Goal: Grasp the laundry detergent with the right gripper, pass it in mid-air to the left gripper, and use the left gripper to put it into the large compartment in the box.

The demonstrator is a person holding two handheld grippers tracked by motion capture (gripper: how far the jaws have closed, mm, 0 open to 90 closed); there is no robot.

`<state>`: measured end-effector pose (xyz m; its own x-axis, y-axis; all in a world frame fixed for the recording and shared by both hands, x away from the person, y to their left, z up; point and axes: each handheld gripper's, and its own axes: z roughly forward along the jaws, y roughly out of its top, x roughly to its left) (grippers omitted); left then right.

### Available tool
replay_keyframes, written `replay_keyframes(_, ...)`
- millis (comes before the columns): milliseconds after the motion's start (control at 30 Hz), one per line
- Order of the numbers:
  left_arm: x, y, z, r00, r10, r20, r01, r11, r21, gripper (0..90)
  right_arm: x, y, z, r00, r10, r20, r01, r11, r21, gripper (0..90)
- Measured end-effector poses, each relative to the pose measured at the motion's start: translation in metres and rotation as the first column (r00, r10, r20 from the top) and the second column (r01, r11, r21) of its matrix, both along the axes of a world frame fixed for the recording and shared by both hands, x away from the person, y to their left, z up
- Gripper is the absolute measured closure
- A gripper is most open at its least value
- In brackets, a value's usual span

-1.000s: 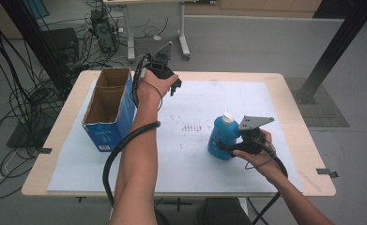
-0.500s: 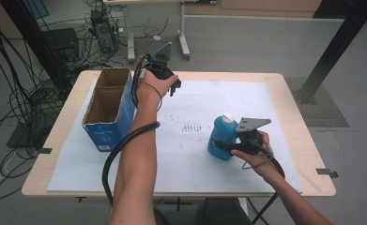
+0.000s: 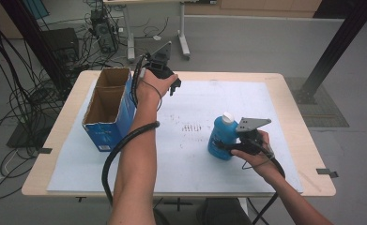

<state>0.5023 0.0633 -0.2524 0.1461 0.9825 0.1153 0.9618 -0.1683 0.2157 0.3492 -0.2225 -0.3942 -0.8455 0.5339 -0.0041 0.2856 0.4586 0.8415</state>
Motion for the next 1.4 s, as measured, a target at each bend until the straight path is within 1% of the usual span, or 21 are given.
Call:
replay_keyframes(367, -0.0005, 0.0014, 0.0038, 1.0000, -0.006, 0.000, 0.006, 1.0000, 0.002, 5.7, 0.0002, 0.0002, 0.0004, 1.0000, -0.002, -0.005, 0.002, 1.0000, -0.003, 42.2)
replay_keyframes(1400, -0.0020, -0.0002, 0.0056, 1.0000, -0.006, 0.004, 0.006, 1.0000, 0.007, 5.7, 0.0008, -0.0007, -0.0001, 1.0000, 0.004, -0.007, -0.004, 1.0000, 0.004, 43.2)
